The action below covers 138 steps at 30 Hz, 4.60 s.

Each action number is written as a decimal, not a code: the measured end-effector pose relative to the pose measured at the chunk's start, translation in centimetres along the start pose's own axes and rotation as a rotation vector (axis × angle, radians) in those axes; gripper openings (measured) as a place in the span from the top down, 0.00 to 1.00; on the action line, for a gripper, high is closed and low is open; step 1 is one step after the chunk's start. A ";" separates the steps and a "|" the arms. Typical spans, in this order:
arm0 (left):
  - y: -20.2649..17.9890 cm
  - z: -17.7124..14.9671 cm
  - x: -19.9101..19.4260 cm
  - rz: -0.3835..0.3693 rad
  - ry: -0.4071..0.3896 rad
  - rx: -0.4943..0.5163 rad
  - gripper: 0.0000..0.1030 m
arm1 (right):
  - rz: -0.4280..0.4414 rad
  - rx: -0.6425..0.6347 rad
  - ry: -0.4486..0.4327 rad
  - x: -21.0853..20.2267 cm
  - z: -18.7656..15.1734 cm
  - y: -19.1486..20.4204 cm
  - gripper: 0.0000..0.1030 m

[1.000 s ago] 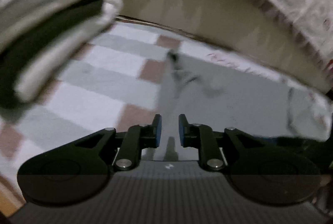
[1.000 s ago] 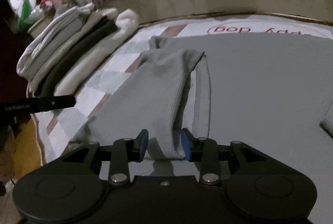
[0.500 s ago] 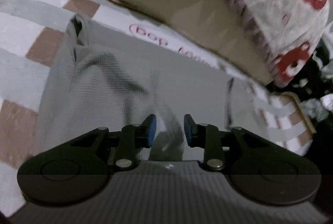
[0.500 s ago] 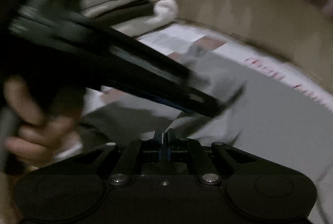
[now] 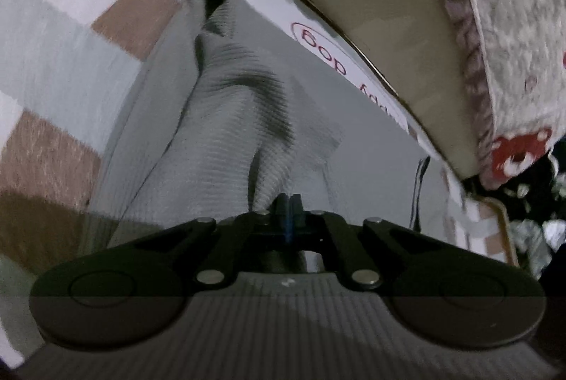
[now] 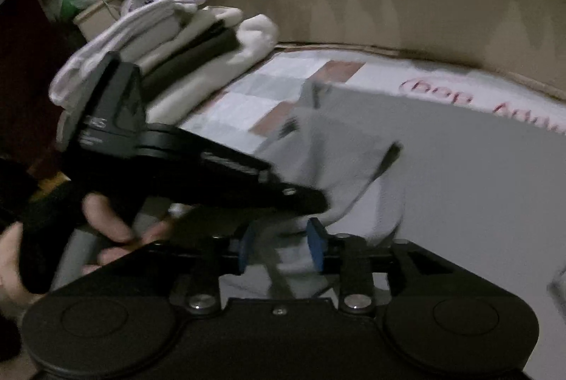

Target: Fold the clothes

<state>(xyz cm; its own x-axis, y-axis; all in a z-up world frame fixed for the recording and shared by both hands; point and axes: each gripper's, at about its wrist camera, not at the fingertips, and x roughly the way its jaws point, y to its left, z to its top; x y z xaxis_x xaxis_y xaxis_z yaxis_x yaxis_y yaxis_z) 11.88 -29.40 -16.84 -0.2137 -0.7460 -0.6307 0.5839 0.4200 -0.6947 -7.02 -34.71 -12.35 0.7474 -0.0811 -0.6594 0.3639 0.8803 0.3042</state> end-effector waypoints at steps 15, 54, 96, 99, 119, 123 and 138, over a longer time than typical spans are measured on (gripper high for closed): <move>-1.9 0.9 -3.3 0.037 -0.040 0.011 0.91 | 0.164 -0.188 0.257 -0.1 -1.1 -3.3 0.84; -0.9 1.9 -6.2 0.239 -0.144 0.089 0.67 | -0.069 0.063 -0.016 1.3 8.0 -8.2 0.72; 3.6 -4.4 -11.0 0.013 -0.083 -0.120 0.94 | -0.232 -0.608 0.091 3.4 -3.8 16.0 0.33; 3.4 -4.2 -11.3 0.016 -0.087 -0.111 0.94 | -0.274 -0.599 0.070 4.8 -3.7 16.1 0.38; 1.4 0.9 -7.8 0.125 -0.153 -0.020 0.43 | -0.157 -0.130 -0.169 -2.3 -3.1 6.6 0.84; 1.1 3.5 -5.1 0.147 -0.172 -0.015 0.43 | -0.113 -0.075 -0.177 -2.7 -3.0 5.2 0.84; -2.6 7.6 -0.1 0.247 -0.065 0.151 0.85 | 0.010 0.077 -0.200 -3.7 -2.2 2.0 0.84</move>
<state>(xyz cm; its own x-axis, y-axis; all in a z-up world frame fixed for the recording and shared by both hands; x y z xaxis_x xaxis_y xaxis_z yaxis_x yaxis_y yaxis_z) 16.30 -34.40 -12.34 -0.0029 -0.6644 -0.7473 0.7227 0.5151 -0.4608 -10.26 -31.64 -10.81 0.8438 -0.1703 -0.5090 0.3917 0.8438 0.3669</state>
